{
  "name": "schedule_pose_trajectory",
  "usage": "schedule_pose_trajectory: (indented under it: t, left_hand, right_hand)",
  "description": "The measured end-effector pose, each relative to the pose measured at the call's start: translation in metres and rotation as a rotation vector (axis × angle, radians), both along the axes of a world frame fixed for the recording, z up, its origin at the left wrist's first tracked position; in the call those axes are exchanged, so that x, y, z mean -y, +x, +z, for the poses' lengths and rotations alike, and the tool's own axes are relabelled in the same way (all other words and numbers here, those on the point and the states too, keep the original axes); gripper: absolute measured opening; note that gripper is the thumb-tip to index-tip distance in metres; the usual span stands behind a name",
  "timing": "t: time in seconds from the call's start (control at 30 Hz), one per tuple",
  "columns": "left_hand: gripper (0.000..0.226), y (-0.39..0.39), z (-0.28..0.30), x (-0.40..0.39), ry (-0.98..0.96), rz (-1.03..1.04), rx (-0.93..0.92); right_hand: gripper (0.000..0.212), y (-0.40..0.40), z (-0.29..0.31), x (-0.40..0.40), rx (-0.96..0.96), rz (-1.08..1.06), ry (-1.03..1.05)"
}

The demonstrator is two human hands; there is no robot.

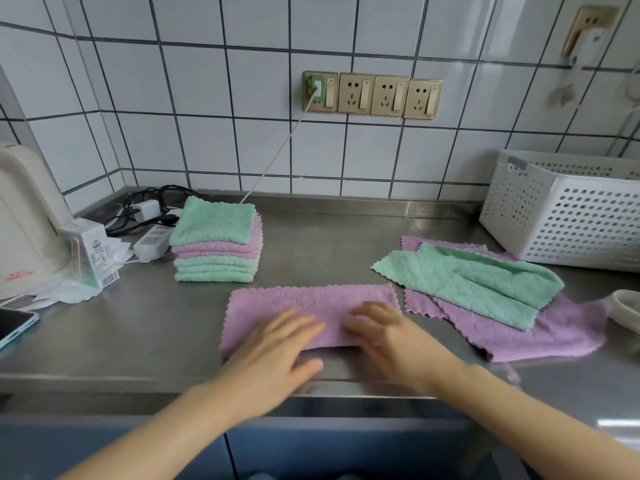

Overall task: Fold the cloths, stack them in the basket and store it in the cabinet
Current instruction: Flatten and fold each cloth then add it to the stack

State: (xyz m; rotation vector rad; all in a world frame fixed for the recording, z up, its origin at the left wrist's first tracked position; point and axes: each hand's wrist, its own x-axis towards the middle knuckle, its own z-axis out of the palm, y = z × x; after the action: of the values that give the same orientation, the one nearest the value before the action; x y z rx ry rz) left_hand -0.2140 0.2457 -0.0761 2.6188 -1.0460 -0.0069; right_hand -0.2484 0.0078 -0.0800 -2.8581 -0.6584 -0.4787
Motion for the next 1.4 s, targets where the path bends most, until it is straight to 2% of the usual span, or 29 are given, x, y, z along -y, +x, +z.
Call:
schedule_pose_trajectory:
  t: [0.1,0.27,0.43,0.53,0.6,0.67,0.73,0.83,0.9,0.97,1.03,1.1,1.17,1.27,1.33,1.4]
  left_hand:
    - [0.089,-0.006,-0.016,0.001,0.181,-0.019,-0.01]
    - [0.085,0.0,-0.025,-0.032,0.181,0.037,-0.015]
    - [0.11,0.003,-0.025,-0.045,0.126,0.186,0.086]
    - [0.087,-0.008,-0.019,-0.028,0.02,0.176,0.211]
    - [0.069,-0.019,-0.017,-0.011,-0.129,0.125,0.183]
    - [0.053,-0.029,-0.024,0.007,-0.217,0.054,0.131]
    - [0.048,-0.034,-0.026,0.024,-0.25,-0.018,0.141]
    - [0.041,-0.025,-0.037,0.033,-0.302,-0.114,0.04]
    - [0.05,-0.015,-0.036,0.029,-0.315,-0.142,-0.025]
    - [0.064,-0.006,-0.034,0.019,-0.299,-0.155,-0.047]
    - [0.082,0.003,-0.035,0.005,-0.236,-0.16,-0.082]
    - [0.096,0.009,-0.037,-0.008,-0.191,-0.165,-0.085]
    - [0.096,0.01,-0.033,-0.017,-0.141,-0.19,-0.091]
    - [0.084,0.008,-0.027,-0.029,-0.13,-0.207,-0.092]
    - [0.076,0.009,-0.027,-0.037,-0.193,-0.197,-0.105]
    - [0.065,0.009,-0.027,-0.042,-0.284,-0.125,-0.138]
  right_hand:
    - [0.041,-0.004,-0.019,0.012,-0.058,0.01,-0.079]
    - [0.04,-0.02,-0.018,0.044,-0.025,-0.073,-0.047]
    - [0.027,-0.02,-0.023,0.054,0.043,-0.067,-0.078]
    - [0.019,-0.018,-0.019,0.047,0.11,-0.078,-0.123]
    - [0.01,-0.023,-0.009,0.035,0.171,-0.084,-0.098]
    - [0.014,-0.033,0.002,0.017,0.181,-0.068,-0.066]
    - [0.015,-0.048,0.011,-0.002,0.11,0.007,-0.01]
    - [0.023,-0.067,0.027,-0.018,-0.11,0.139,0.136]
    - [0.024,-0.07,0.035,-0.013,-0.208,0.159,0.212]
    - [0.023,-0.063,0.034,0.004,-0.188,0.102,0.277]
    - [0.025,-0.049,0.025,0.025,-0.118,0.015,0.22]
    - [0.038,-0.037,0.012,0.037,-0.123,-0.009,0.099]
    - [0.052,-0.032,0.003,0.038,-0.195,0.043,0.043]
    - [0.061,-0.03,-0.003,0.038,-0.279,0.142,-0.011]
    - [0.064,-0.031,-0.006,0.044,-0.248,0.141,-0.056]
    - [0.057,-0.035,-0.006,0.049,-0.193,0.146,-0.1]
